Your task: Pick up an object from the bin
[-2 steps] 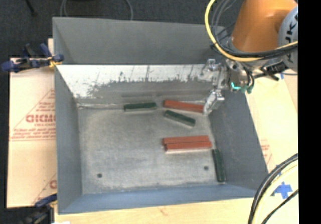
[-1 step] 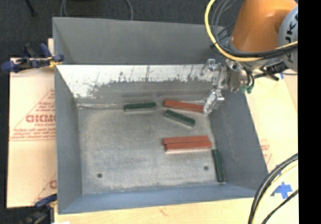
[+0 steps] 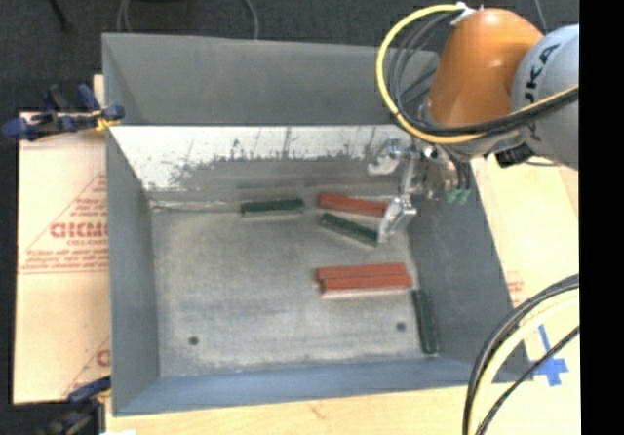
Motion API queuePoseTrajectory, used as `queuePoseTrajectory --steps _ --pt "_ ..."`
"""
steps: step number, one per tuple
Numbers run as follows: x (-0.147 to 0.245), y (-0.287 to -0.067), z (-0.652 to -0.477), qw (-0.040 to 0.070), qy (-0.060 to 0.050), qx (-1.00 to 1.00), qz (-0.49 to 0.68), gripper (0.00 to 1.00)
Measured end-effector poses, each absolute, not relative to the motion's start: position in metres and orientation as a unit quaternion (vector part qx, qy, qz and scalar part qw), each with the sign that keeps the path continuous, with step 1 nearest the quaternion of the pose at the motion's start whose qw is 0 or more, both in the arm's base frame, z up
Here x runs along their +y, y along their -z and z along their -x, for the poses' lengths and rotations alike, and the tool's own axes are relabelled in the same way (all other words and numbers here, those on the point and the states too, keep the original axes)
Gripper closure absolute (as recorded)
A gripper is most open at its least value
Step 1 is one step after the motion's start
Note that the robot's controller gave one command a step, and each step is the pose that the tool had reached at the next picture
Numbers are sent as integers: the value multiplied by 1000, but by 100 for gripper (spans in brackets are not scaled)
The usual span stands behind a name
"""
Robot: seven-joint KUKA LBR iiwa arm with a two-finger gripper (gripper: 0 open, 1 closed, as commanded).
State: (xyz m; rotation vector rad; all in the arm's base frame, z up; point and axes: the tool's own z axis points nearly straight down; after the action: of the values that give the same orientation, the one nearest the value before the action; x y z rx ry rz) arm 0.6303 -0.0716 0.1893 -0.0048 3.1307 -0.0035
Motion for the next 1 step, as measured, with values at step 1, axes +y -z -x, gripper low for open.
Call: queuePoseTrajectory --steps 1 --pt "-58 -81 -628 2 0 1000 -22 100"
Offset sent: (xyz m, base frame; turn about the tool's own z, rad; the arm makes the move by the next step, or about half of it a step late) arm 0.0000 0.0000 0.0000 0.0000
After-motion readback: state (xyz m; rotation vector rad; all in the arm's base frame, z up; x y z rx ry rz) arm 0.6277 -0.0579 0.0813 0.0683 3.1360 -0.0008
